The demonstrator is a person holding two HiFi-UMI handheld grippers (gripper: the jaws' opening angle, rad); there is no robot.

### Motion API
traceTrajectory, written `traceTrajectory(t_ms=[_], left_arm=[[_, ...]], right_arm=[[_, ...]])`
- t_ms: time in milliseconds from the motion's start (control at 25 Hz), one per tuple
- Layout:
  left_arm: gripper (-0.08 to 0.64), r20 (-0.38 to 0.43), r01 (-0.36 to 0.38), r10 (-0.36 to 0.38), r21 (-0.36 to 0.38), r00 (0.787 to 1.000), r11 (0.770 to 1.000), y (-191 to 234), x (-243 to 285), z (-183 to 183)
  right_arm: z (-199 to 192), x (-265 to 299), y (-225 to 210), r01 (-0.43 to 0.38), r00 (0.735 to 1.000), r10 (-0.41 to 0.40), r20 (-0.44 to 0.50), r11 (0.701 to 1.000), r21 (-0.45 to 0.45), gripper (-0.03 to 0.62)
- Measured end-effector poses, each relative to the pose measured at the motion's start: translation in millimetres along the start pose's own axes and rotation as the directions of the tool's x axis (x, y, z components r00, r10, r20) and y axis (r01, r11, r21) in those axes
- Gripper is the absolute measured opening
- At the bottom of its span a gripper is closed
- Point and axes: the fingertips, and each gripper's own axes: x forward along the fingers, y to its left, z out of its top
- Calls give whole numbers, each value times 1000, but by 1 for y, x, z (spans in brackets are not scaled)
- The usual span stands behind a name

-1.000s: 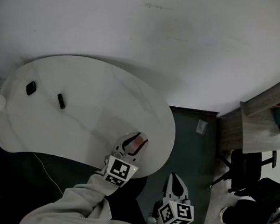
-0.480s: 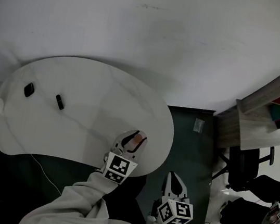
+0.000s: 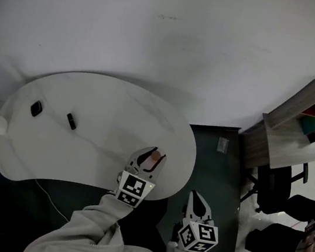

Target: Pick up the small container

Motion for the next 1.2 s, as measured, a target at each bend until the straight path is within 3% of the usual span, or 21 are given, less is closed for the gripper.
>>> traceTrajectory(t_ms=[640, 1200], left_arm=[[133, 25, -15, 15, 2, 1000, 1000, 23, -40, 28], [133, 15, -177, 178, -64, 984, 982, 82, -129, 13]], right_arm=[[23, -13, 25, 1, 996, 1, 84, 1000, -28, 52], [31, 3, 69, -94, 990, 106, 88, 987, -133, 54]])
